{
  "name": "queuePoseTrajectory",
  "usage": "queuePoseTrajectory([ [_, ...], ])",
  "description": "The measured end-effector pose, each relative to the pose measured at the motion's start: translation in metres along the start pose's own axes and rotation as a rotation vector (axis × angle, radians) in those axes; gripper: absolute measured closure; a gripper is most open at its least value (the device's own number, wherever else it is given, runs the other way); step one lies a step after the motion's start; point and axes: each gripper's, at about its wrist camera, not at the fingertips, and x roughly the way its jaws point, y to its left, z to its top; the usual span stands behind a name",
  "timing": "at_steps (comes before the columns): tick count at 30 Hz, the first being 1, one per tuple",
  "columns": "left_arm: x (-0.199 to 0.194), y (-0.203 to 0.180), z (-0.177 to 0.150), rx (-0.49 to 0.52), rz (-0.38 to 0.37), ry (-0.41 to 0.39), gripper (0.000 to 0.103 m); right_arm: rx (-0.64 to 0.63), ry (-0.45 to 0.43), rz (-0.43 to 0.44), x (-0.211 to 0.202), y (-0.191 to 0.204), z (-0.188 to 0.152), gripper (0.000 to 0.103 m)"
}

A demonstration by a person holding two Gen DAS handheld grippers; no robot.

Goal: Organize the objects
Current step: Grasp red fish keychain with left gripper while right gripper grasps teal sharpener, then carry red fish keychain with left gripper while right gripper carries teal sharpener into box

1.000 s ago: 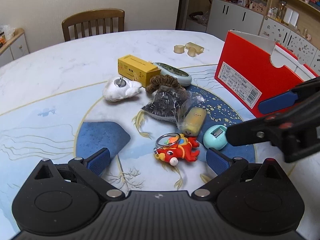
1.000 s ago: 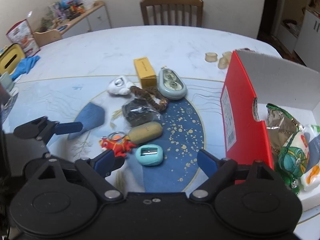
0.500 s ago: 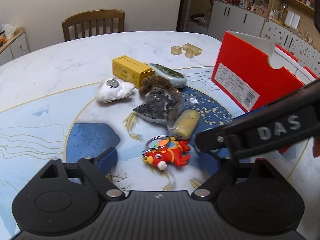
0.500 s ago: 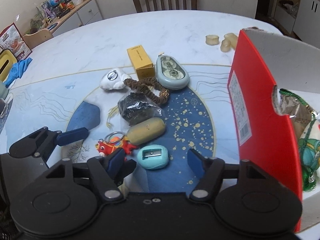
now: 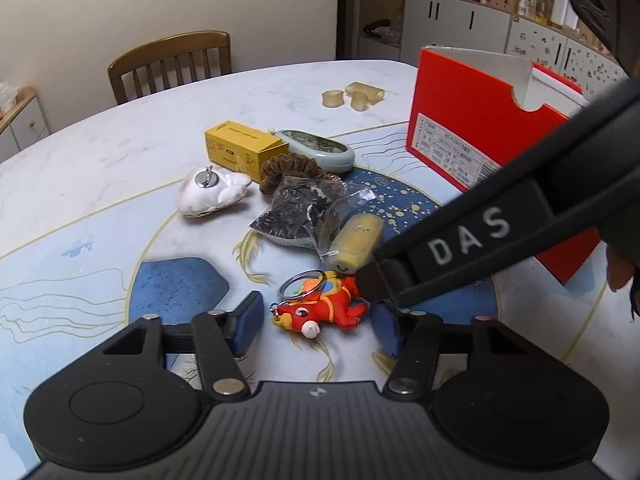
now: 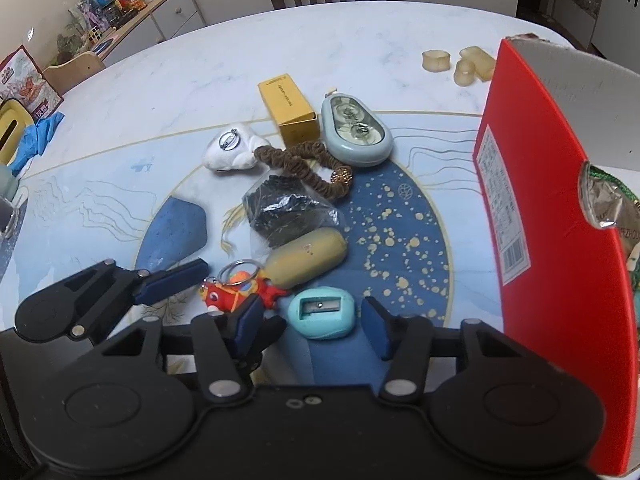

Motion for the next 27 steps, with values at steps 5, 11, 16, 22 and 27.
queuePoseTrajectory([
  [5,-0.001,0.002,0.000,-0.004,-0.012,-0.003,0.053,0.030,0.007,0.008,0.001,-0.001,0.003,0.066],
  [11,-0.003,0.009,0.000,-0.042,-0.028,0.003,0.054,0.069,0.013,0.021,0.001,-0.008,0.000,0.070],
  [16,-0.011,0.016,-0.001,-0.073,-0.031,0.001,0.055,0.065,0.003,0.028,-0.004,-0.008,-0.003,0.070],
  [22,-0.023,0.024,-0.002,-0.121,-0.046,0.006,0.055,0.062,-0.012,0.041,-0.020,-0.007,-0.009,0.070],
  [27,-0.036,0.029,0.003,-0.156,-0.066,-0.002,0.055,0.042,-0.045,0.057,-0.042,-0.005,-0.012,0.070],
])
